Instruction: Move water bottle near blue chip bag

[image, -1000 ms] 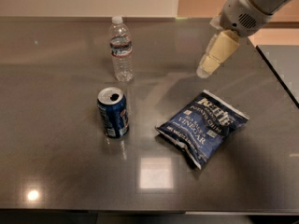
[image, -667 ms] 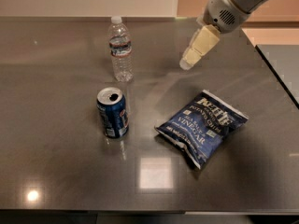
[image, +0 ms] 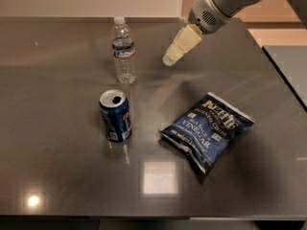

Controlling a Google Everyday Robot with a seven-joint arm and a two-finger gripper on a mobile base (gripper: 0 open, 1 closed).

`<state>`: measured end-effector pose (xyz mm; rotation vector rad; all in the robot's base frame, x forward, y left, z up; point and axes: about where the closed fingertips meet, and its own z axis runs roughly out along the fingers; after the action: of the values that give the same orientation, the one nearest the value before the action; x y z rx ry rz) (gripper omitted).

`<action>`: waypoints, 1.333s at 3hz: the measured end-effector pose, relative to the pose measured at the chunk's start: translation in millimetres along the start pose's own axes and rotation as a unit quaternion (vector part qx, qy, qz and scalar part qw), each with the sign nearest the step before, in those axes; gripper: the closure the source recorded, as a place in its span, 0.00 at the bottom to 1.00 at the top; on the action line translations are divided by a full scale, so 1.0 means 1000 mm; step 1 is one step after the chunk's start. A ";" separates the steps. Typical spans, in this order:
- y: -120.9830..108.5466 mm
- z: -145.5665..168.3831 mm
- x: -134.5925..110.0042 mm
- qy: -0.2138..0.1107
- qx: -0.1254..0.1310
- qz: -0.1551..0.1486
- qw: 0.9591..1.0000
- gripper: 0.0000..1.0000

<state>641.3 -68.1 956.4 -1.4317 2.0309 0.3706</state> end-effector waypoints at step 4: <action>0.012 0.068 -0.059 -0.096 -0.026 0.003 0.995 0.00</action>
Offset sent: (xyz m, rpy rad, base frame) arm 0.0157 0.0701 -0.0051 0.1585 -0.0456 0.0444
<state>665.6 17.5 939.9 -1.3659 1.8845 0.5459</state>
